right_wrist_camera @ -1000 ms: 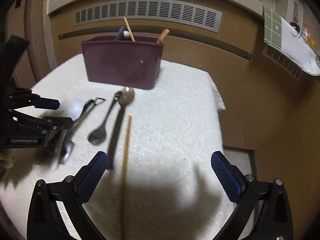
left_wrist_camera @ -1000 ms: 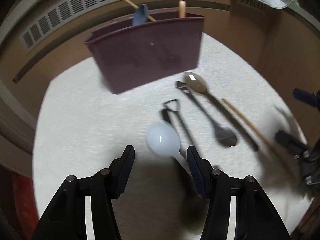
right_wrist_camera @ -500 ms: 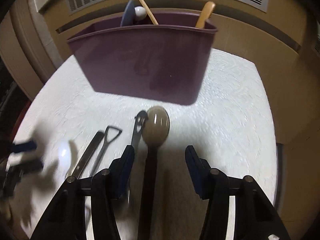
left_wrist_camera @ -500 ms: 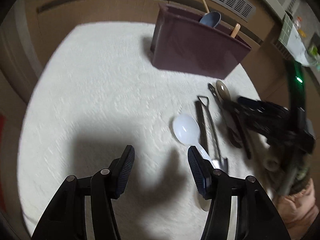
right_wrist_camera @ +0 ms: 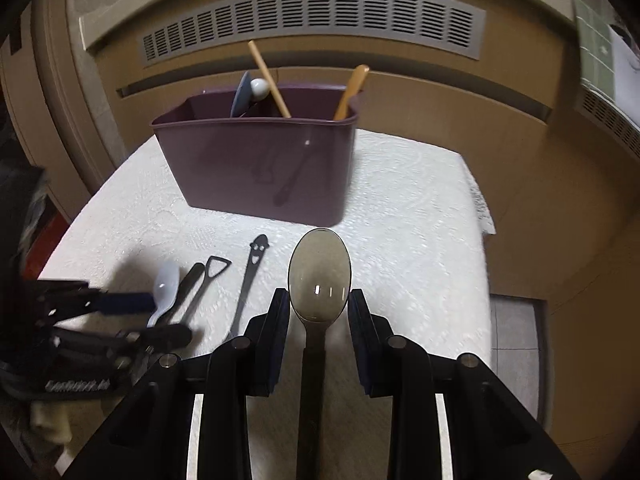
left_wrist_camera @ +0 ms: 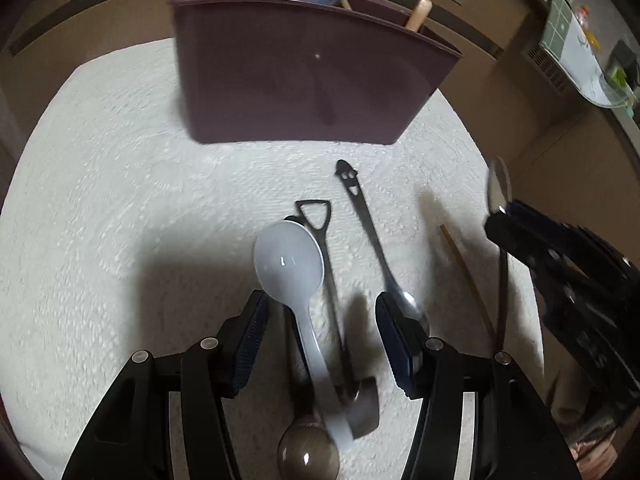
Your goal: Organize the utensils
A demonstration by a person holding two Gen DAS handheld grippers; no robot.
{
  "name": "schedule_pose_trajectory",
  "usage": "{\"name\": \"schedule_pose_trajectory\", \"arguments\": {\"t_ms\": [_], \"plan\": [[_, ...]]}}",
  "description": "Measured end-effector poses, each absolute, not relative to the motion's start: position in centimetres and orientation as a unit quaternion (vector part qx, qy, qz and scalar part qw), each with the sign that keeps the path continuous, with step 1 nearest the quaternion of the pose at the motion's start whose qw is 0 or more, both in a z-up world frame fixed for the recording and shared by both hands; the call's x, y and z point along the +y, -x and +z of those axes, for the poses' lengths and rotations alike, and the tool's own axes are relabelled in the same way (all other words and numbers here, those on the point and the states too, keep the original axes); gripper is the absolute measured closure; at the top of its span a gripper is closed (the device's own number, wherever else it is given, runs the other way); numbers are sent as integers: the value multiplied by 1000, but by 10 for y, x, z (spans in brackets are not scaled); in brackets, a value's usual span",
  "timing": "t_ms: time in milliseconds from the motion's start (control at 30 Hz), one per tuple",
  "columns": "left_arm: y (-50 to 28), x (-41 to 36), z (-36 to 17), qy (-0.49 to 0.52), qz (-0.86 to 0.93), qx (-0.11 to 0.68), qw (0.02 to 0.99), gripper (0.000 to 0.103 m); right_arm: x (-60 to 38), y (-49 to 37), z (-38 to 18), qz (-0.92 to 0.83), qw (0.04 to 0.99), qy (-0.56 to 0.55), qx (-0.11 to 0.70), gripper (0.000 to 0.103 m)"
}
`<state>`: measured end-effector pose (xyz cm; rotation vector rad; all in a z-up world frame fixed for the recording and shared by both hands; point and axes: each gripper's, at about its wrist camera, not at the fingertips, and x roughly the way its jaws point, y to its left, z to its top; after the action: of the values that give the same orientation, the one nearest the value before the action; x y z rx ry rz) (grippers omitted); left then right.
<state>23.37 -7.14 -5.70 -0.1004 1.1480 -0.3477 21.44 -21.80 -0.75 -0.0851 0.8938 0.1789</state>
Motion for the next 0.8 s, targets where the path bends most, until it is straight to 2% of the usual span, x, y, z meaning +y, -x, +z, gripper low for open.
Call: {"name": "schedule_pose_trajectory", "arguments": {"t_ms": [300,667,800], "plan": [[-244,-87,-59,0,-176,521,835,47,-231,-200,-5,77,904,31,419,76],[-217,-49,-62,-80,-163,504,845,47,-221,-204,-12,80,898,35,431,76],[-228,-42,-58,-18,-170,519,837,47,-215,-202,-12,83,898,39,429,76]]}}
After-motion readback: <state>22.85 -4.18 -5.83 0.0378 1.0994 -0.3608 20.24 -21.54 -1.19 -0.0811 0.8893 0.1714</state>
